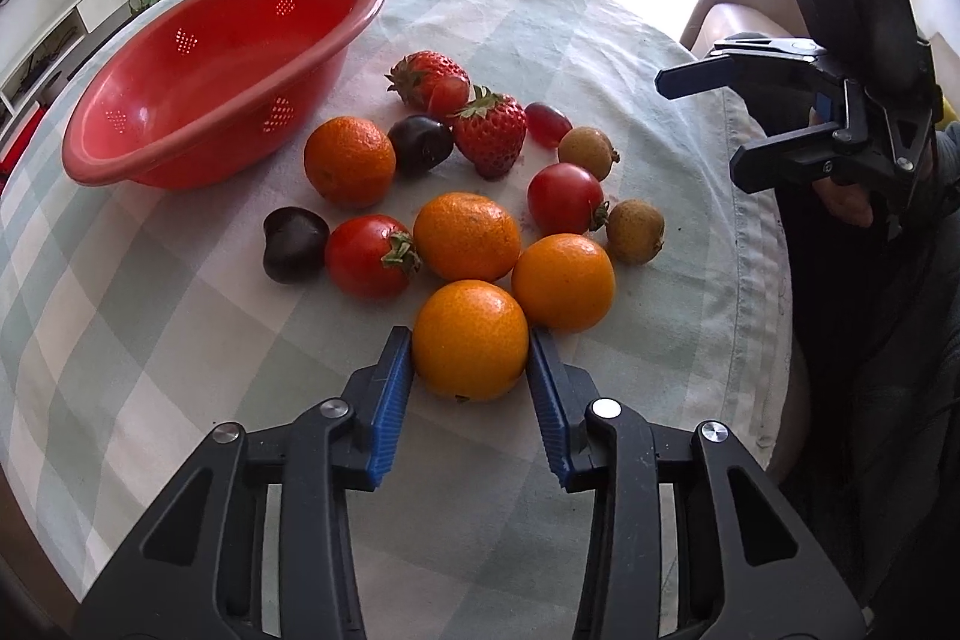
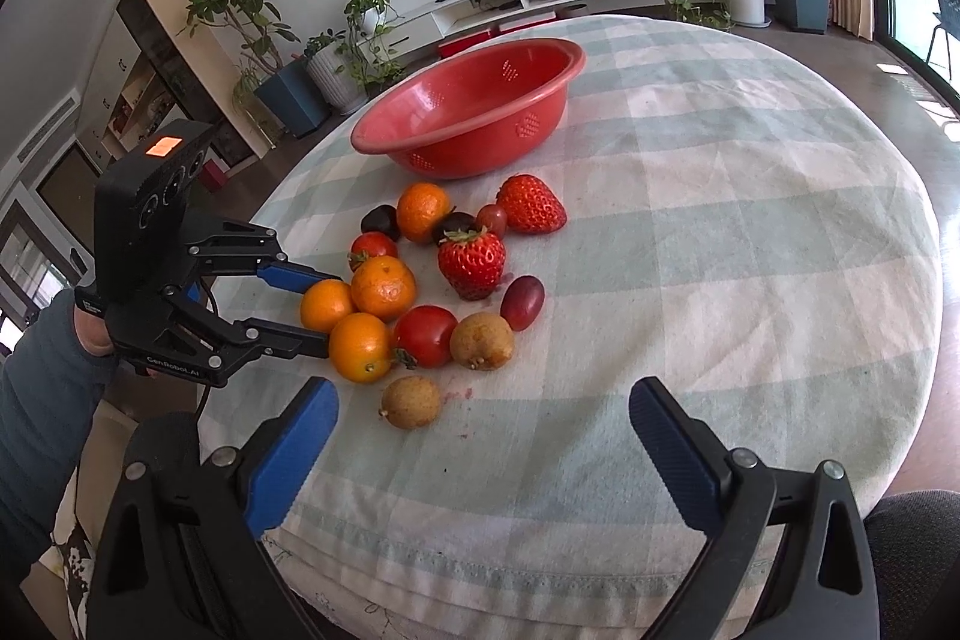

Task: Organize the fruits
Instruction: 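Grasp an orange with the left gripper while the right gripper grasps a kiwi, then carry the orange and kiwi into the red colander and open both grippers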

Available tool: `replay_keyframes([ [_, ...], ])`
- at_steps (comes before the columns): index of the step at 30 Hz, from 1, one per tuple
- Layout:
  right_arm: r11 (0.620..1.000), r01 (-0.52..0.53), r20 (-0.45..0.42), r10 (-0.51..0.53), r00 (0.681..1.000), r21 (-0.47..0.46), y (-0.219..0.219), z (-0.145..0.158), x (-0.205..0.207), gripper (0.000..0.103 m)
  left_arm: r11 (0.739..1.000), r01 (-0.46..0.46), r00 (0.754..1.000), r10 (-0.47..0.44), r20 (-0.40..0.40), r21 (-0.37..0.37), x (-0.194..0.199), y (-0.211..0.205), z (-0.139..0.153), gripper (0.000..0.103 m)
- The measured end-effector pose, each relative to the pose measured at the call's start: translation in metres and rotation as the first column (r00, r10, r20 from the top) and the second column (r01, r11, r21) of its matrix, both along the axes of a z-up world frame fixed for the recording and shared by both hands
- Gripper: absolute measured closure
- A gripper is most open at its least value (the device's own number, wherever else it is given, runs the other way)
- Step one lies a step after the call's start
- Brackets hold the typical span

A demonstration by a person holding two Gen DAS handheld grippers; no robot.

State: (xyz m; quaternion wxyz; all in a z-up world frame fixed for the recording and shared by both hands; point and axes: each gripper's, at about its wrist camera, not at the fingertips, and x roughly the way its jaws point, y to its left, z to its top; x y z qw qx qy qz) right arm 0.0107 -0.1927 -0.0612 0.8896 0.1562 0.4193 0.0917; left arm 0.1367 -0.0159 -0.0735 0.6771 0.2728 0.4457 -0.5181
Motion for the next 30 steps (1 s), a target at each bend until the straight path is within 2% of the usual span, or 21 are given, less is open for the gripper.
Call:
replay_keyframes([
  [5,0.999,-0.029,-0.008,0.029,1.000,-0.037,0.008,-0.002,0.001,0.007,1.000,-0.015,0.999,0.015,0.033,-0.002,-0.005,-0.001,0.000,0.067],
  [12,0.989,-0.099,-0.031,0.096,0.995,-0.114,0.032,-0.007,0.006,0.025,0.996,-0.079,0.996,0.082,0.043,-0.050,-0.012,0.013,0.005,0.067],
  [19,0.971,-0.158,-0.078,0.146,0.986,-0.177,0.057,-0.020,0.017,0.041,0.970,-0.210,0.973,0.219,0.067,-0.119,-0.022,0.042,0.019,0.067],
  [23,0.964,-0.153,-0.076,0.140,0.987,-0.217,0.062,-0.022,0.022,0.047,0.947,-0.266,0.959,0.279,0.049,-0.177,-0.031,0.054,0.031,0.067],
  [26,0.959,-0.148,-0.073,0.134,0.988,-0.242,0.064,-0.023,0.022,0.058,0.931,-0.308,0.945,0.324,0.052,-0.197,-0.037,0.059,0.036,0.067],
  [30,0.953,-0.168,-0.078,0.153,0.985,-0.251,0.067,-0.022,0.020,0.072,0.922,-0.330,0.936,0.348,0.059,-0.203,-0.048,0.060,0.040,0.067],
])
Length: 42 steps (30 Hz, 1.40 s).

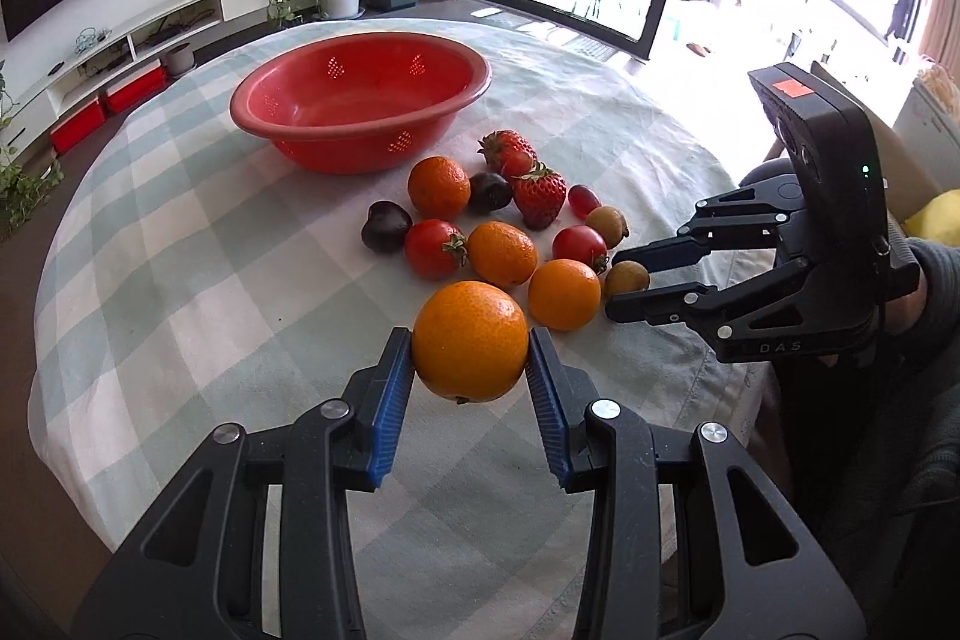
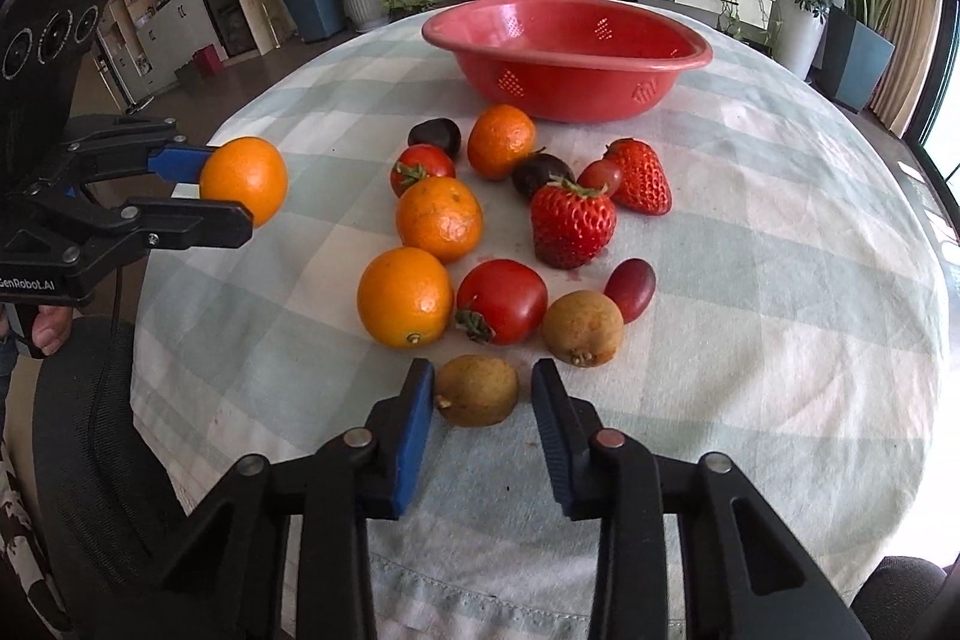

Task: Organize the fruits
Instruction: 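Carry the orange and kiwi into the red colander and open both grippers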

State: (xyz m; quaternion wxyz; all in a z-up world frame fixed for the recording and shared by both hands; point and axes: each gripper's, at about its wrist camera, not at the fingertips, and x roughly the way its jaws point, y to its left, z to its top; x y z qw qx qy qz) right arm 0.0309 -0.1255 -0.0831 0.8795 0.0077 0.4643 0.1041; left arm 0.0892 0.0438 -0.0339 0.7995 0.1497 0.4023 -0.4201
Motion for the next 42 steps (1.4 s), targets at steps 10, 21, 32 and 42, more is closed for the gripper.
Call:
replay_keyframes([
  [10,0.994,0.009,0.024,-0.012,1.000,0.106,-0.022,0.024,-0.013,0.072,0.999,-0.022,1.000,0.023,0.011,-0.023,-0.016,-0.008,0.005,0.067],
  [21,0.973,0.188,0.158,-0.209,0.965,0.134,-0.134,0.093,0.032,0.072,0.991,-0.118,0.992,0.121,0.037,-0.068,0.033,-0.014,0.039,0.067],
  [32,0.988,0.023,0.158,-0.047,0.986,0.150,-0.115,0.123,0.148,0.072,0.970,-0.241,0.968,0.238,0.080,0.031,0.146,-0.069,0.064,0.067],
  [42,0.989,-0.140,0.011,0.141,0.990,-0.042,-0.064,0.061,0.200,0.072,0.956,-0.223,0.975,0.216,0.056,0.190,0.195,-0.107,0.011,0.067],
])
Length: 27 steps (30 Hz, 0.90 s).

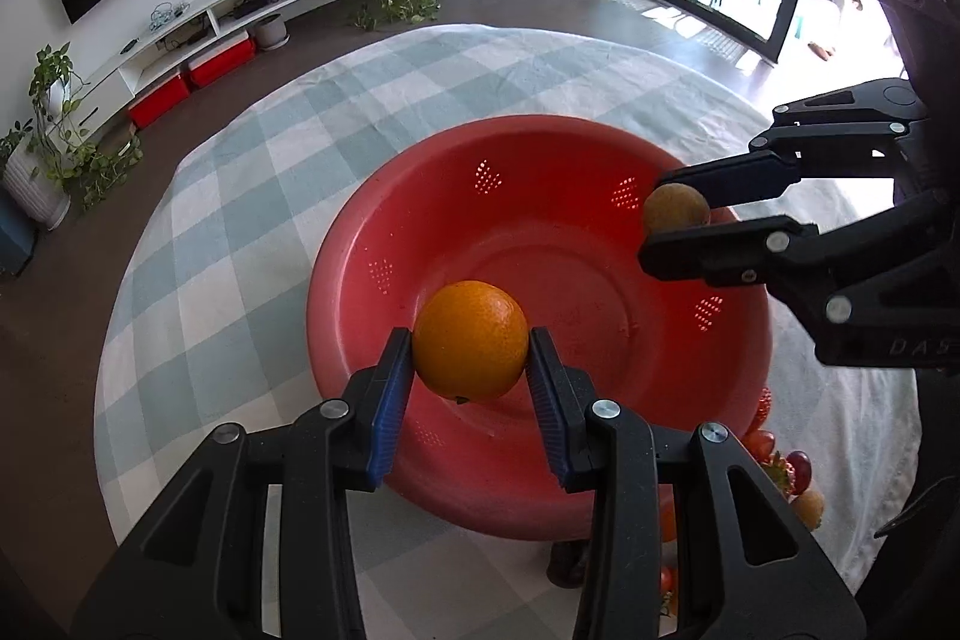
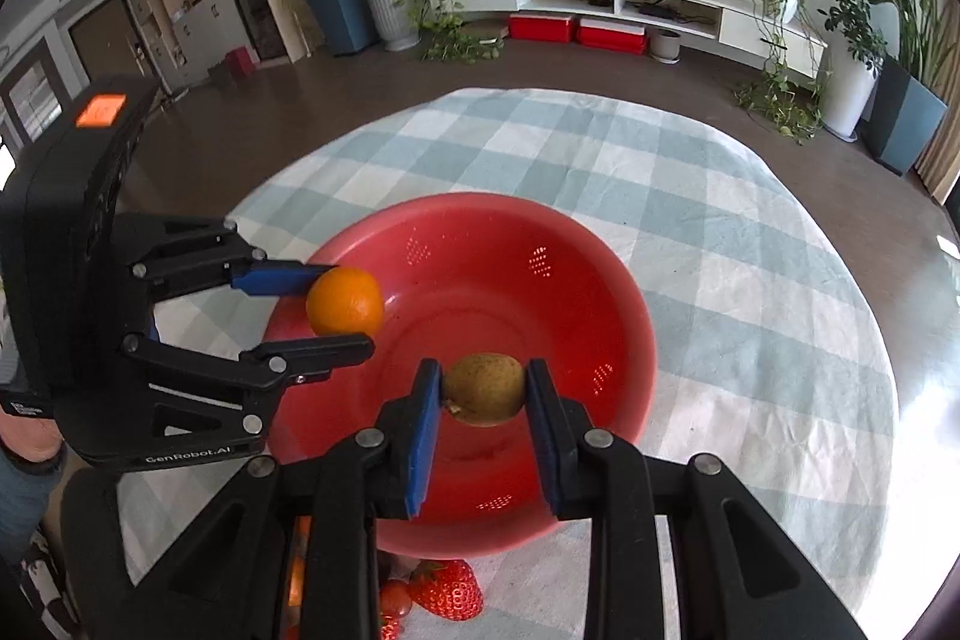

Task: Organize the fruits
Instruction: 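Carry the orange and kiwi into the red colander and open both grippers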

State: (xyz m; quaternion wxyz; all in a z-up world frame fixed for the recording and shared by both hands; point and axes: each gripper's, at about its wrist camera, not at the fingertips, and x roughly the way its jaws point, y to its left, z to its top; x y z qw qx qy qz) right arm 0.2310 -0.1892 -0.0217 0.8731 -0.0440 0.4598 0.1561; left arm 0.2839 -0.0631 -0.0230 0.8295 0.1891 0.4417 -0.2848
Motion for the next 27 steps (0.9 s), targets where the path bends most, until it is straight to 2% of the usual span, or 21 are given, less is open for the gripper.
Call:
replay_keyframes([
  [4,0.996,-0.044,-0.024,0.042,0.999,-0.077,0.010,-0.018,0.006,0.072,0.999,0.017,1.000,-0.017,-0.012,0.038,0.006,-0.011,-0.014,0.067],
  [12,0.994,-0.033,-0.064,0.026,0.998,-0.106,0.008,-0.037,0.017,0.072,0.995,0.045,0.999,-0.042,-0.032,0.093,0.008,-0.027,-0.039,0.066],
  [19,0.995,-0.023,-0.040,0.019,0.999,-0.094,0.006,-0.035,0.018,0.054,0.995,0.044,0.999,-0.041,-0.032,0.089,0.011,-0.028,-0.041,0.066],
  [24,0.997,-0.005,-0.025,0.003,1.000,-0.076,0.002,-0.027,0.012,0.050,0.997,0.028,1.000,-0.027,-0.006,0.075,0.013,-0.025,-0.036,0.045],
  [27,0.998,0.009,-0.001,-0.009,1.000,-0.056,-0.003,-0.017,0.006,0.050,0.997,0.028,1.000,-0.028,0.002,0.071,0.014,-0.025,-0.032,0.044],
])
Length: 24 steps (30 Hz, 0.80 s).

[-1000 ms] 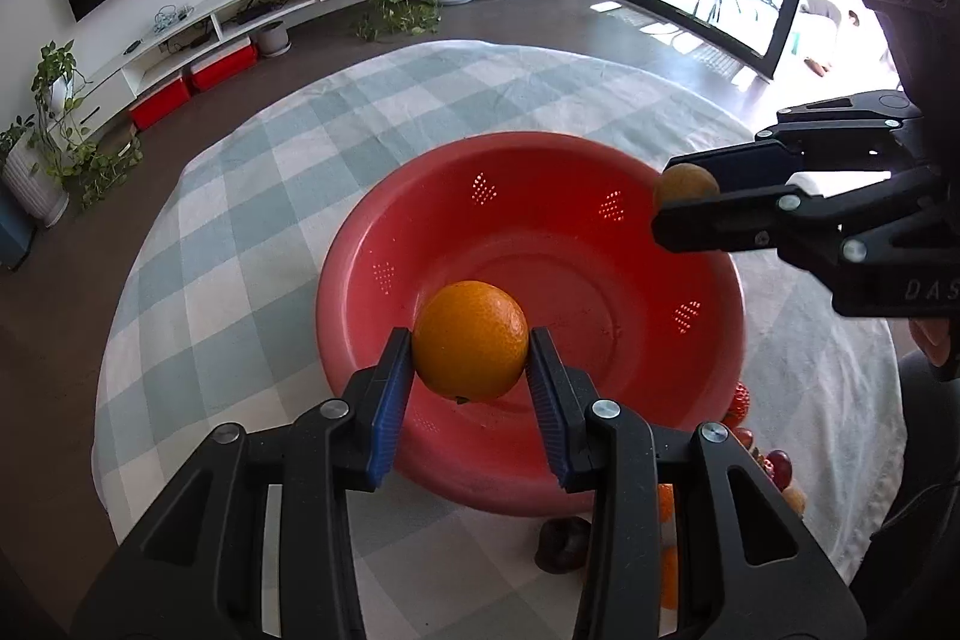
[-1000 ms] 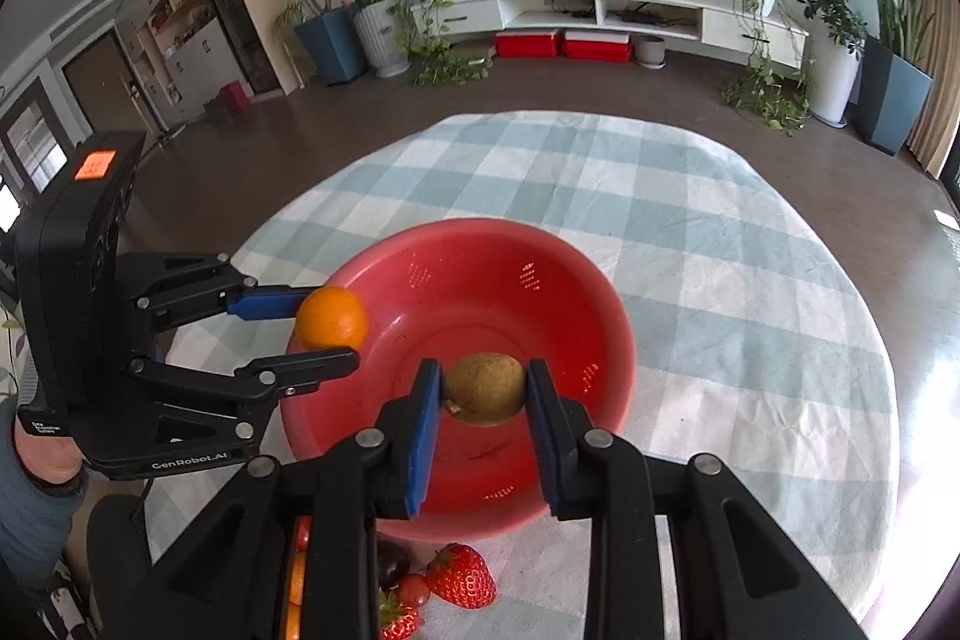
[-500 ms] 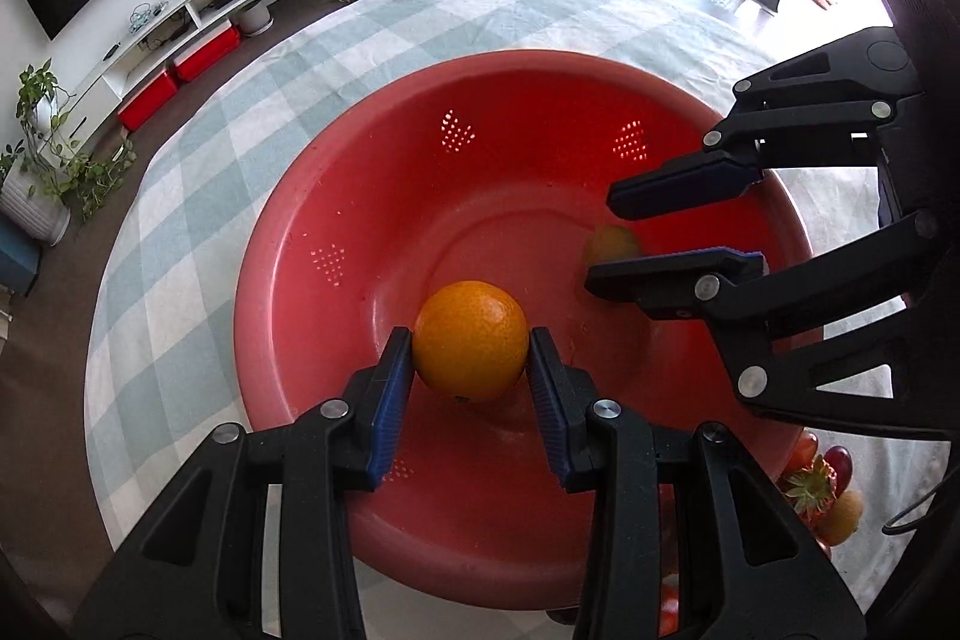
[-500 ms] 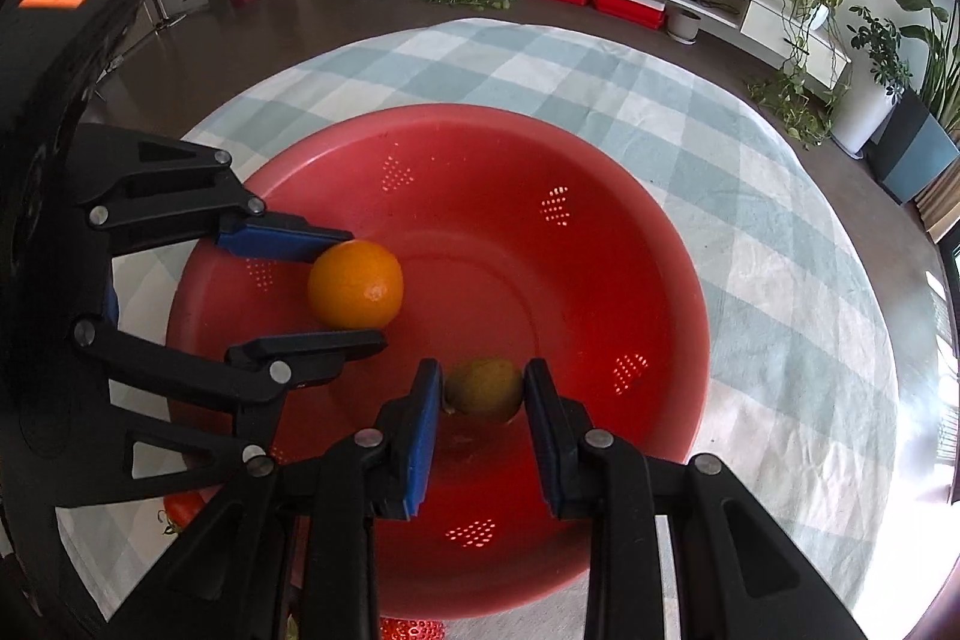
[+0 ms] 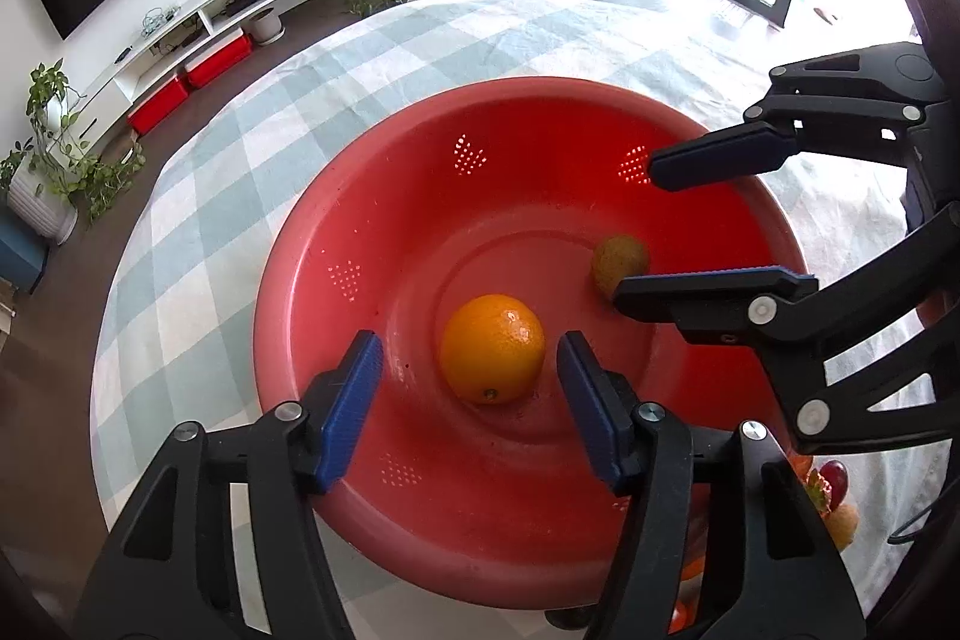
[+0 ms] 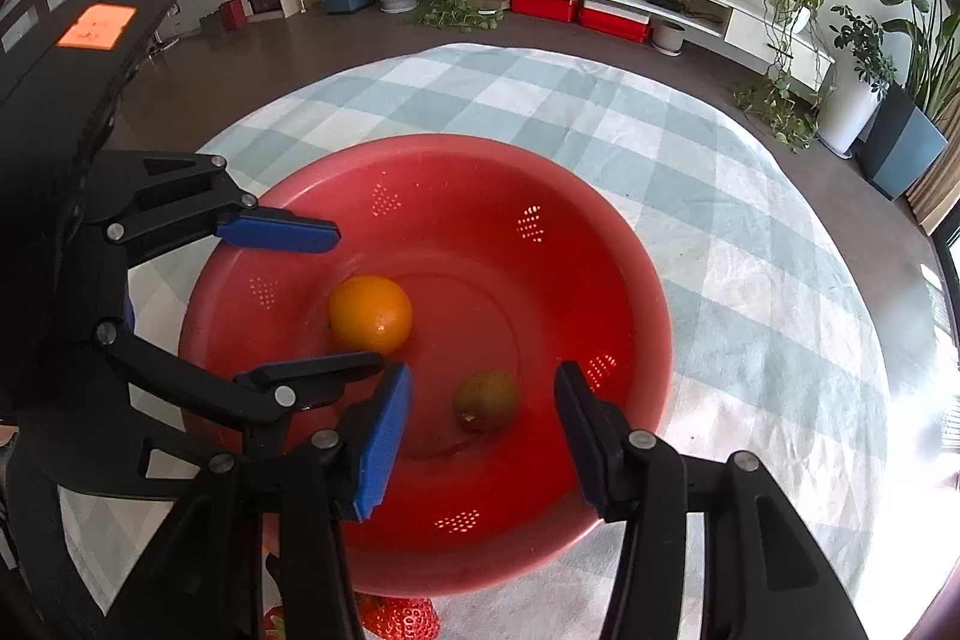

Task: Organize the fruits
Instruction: 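Carry the orange and kiwi into the red colander and open both grippers, then withdraw both grippers from the colander back toward the fruit pile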

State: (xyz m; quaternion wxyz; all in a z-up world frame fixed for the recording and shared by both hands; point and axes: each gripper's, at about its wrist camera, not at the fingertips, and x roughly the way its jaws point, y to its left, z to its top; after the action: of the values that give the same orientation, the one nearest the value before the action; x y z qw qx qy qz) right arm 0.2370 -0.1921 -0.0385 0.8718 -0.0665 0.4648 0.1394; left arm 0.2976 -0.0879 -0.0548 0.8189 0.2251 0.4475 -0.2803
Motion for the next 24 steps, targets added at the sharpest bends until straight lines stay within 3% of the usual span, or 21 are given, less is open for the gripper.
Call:
replay_keyframes([
  [3,0.999,0.014,0.040,-0.016,0.999,0.040,-0.004,0.016,-0.013,0.049,1.000,0.004,1.000,-0.004,0.016,-0.003,-0.005,0.001,0.007,0.044],
  [5,0.997,0.027,0.075,-0.032,0.997,0.077,-0.008,0.028,-0.027,0.043,1.000,0.000,0.999,0.000,0.040,-0.009,-0.011,0.005,0.015,0.043],
  [12,0.972,0.036,0.199,-0.083,0.977,0.230,-0.025,0.058,-0.099,0.021,0.992,-0.053,0.989,0.068,0.133,-0.116,-0.063,0.036,0.051,0.026],
  [15,0.964,0.040,0.221,-0.101,0.970,0.265,-0.027,0.057,-0.132,0.020,0.982,-0.083,0.981,0.111,0.161,-0.172,-0.098,0.053,0.060,0.013],
  [21,0.931,0.086,0.213,-0.170,0.962,0.354,-0.029,0.046,-0.186,0.019,0.952,-0.153,0.974,0.190,0.120,-0.267,-0.181,0.081,0.056,0.010],
  [24,0.911,0.130,0.195,-0.220,0.956,0.390,-0.029,0.037,-0.204,0.019,0.949,-0.166,0.977,0.196,0.087,-0.267,-0.219,0.083,0.042,0.009],
])
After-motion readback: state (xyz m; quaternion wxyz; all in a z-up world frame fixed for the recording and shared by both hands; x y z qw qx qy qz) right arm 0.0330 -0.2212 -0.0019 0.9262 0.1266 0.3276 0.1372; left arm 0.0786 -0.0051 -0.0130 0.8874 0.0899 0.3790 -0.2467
